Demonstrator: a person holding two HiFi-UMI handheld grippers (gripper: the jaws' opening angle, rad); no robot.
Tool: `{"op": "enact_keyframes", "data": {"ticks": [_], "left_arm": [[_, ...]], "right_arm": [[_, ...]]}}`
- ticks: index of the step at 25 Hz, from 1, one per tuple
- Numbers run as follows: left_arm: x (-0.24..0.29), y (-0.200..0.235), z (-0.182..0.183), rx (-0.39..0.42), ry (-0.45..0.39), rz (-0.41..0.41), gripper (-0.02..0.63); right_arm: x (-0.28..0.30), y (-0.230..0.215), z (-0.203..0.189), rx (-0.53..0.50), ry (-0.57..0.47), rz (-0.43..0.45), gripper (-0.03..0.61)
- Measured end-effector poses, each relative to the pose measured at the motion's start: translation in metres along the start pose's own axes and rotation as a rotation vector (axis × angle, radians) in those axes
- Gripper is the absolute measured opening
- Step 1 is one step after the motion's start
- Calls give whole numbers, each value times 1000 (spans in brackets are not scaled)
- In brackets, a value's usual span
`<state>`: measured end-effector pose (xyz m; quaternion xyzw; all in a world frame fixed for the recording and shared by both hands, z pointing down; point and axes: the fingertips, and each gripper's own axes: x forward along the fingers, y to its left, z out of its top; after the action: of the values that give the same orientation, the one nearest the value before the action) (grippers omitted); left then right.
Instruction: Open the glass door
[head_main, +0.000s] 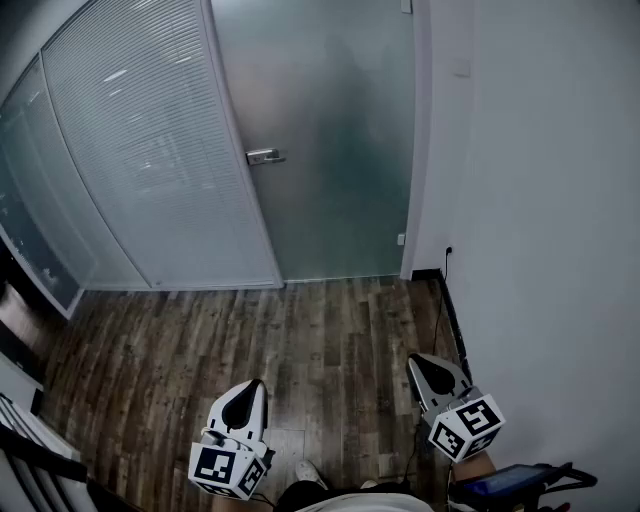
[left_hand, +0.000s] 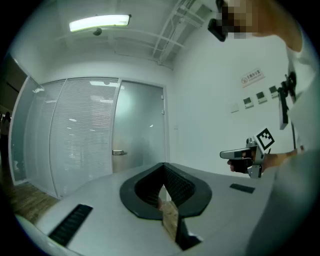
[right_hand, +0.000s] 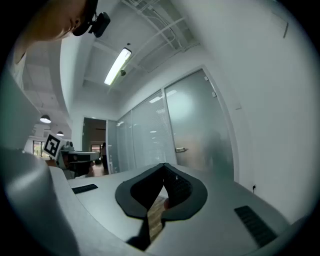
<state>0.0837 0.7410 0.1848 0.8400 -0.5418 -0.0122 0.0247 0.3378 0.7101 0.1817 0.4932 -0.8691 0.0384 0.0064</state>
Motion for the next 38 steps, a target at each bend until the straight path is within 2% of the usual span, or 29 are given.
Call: {"op": "enact_keyframes", "data": {"ticks": [8, 15, 24, 29, 38], "left_arm": [[48, 14, -6, -16, -23, -45, 0], [113, 46, 7, -32, -48, -115, 0], [167, 168, 9, -26, -37, -85, 0], [185, 240, -7, -85, -15, -28, 0], [221, 300, -9, -114, -38, 0, 0]], "right_arm": [[13, -35, 3, -15, -26, -86, 2], [69, -54, 24, -52, -14, -123, 2], [211, -33, 43, -73, 1, -105, 2], [284, -2, 37, -76, 2, -55, 2], [350, -12, 29, -70, 41, -62, 2]]}}
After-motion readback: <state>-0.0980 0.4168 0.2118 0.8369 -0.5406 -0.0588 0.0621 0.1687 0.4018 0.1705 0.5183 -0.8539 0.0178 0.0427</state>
